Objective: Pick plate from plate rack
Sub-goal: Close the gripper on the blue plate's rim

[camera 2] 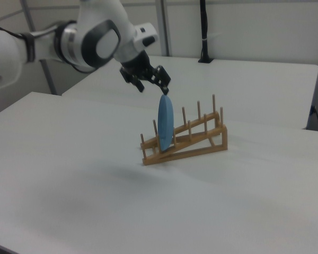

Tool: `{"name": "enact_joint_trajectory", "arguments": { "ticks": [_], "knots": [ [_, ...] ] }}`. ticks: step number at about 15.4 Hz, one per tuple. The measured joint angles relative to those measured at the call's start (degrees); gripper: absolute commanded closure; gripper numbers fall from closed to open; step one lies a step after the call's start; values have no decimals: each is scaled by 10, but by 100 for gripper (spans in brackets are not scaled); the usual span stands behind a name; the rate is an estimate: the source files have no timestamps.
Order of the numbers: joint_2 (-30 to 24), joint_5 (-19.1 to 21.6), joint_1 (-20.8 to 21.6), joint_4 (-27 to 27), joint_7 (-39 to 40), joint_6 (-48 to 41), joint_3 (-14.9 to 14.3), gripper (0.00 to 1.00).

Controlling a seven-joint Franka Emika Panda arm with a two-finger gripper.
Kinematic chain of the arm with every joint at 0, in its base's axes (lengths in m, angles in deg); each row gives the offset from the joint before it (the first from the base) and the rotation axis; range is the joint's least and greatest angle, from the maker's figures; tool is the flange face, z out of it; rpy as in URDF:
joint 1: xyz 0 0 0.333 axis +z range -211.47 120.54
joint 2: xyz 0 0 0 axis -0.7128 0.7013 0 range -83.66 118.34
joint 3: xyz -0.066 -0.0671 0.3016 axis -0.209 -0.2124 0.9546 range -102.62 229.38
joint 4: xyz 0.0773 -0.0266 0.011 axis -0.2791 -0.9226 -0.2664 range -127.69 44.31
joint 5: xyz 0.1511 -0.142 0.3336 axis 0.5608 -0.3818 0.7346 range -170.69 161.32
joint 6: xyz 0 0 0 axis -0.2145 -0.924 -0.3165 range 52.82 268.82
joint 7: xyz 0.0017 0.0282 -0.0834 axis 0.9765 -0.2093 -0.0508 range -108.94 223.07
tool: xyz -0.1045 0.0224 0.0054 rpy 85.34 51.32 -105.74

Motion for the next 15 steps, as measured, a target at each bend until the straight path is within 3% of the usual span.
{"name": "enact_joint_trajectory", "arguments": {
  "ticks": [4,10,12,13,15],
  "knots": [
    [44,-38,0,0,-37,52,0,5],
    [64,-79,0,0,-82,75,0,19],
    [69,-108,1,0,-105,75,0,32],
    [74,-123,1,0,-116,75,0,34],
    [81,-129,1,0,-119,83,0,45]
  ]
}}
